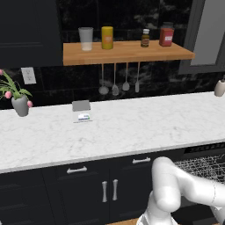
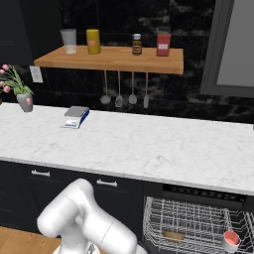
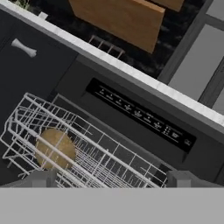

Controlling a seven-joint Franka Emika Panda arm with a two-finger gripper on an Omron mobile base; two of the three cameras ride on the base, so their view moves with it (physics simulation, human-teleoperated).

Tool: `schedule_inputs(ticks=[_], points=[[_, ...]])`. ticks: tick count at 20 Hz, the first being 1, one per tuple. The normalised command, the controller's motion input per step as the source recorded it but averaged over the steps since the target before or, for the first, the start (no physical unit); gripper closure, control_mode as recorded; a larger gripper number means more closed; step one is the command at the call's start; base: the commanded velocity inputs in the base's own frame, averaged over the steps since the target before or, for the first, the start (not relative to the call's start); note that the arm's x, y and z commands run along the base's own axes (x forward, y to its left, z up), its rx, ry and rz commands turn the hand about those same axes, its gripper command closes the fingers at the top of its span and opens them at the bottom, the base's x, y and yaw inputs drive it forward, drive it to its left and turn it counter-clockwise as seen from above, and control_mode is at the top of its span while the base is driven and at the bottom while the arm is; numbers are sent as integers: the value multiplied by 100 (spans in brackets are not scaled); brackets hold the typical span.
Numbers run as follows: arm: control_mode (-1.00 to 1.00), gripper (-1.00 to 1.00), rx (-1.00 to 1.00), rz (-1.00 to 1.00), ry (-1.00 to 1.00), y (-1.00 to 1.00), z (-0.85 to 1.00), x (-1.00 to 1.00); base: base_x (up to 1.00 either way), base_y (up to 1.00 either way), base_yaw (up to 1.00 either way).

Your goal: Pick up the cup and bowl from the counter, place them in the dishwasher, and close the dishwasher door.

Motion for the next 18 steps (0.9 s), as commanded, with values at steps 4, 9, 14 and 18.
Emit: schedule_inputs(ticks=[4, 9, 14, 18], points=[[-100, -100, -8, 0, 0, -49, -72, -1, 0, 0, 0], [-100, -100, -6, 0, 0, -42, -79, -49, 0, 0, 0], [-100, -100, -9, 0, 5, -32, -42, -35, 0, 0, 0], [-100, -100, -14, 0, 1, -39, -97, -1, 0, 0, 0]])
